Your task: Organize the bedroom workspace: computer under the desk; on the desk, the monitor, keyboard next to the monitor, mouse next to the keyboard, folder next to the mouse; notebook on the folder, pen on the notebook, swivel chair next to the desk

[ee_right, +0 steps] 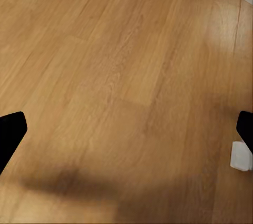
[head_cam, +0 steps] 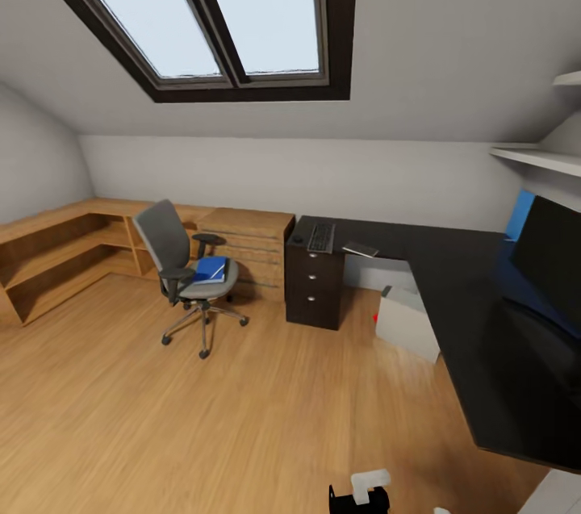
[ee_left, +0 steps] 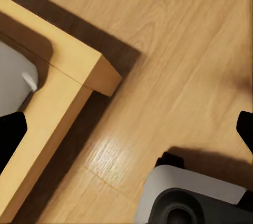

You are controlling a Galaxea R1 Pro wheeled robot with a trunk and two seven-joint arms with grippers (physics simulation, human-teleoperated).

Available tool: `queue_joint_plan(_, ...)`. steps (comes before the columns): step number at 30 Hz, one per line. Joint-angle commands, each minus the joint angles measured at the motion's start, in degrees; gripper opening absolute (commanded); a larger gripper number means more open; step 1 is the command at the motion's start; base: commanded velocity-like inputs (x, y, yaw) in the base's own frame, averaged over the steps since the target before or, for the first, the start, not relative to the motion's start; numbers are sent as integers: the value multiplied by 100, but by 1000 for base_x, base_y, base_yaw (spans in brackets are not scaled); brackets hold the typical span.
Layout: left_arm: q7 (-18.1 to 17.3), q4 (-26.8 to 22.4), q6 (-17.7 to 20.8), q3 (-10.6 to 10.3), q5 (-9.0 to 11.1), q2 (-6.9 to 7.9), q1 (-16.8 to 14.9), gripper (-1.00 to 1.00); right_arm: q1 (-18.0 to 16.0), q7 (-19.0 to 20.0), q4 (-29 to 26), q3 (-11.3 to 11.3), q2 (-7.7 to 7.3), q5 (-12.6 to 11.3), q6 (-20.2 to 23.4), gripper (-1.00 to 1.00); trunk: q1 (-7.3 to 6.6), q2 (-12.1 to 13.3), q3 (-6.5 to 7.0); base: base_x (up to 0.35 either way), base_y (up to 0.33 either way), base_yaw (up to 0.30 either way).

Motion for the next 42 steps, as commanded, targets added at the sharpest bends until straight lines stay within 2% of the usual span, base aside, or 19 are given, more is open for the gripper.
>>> queue_joint_plan(1,45,-11,-11,-47,-32,0,2,100,-6,-19,13,49,5,-36,-21,100,5,-6,-7,330,2,6)
queue_joint_plan(7,47,-10,-13,-44,-102,-2,2,100,-6,-20,13,49,5,-36,-21,100,5,-6,-7,330,1,2)
queue_joint_plan(42,47,-9,-13,-44,-112,-1,2,100,-6,-22,13,49,5,-50,-14,100,5,-6,-7,330,0,-5)
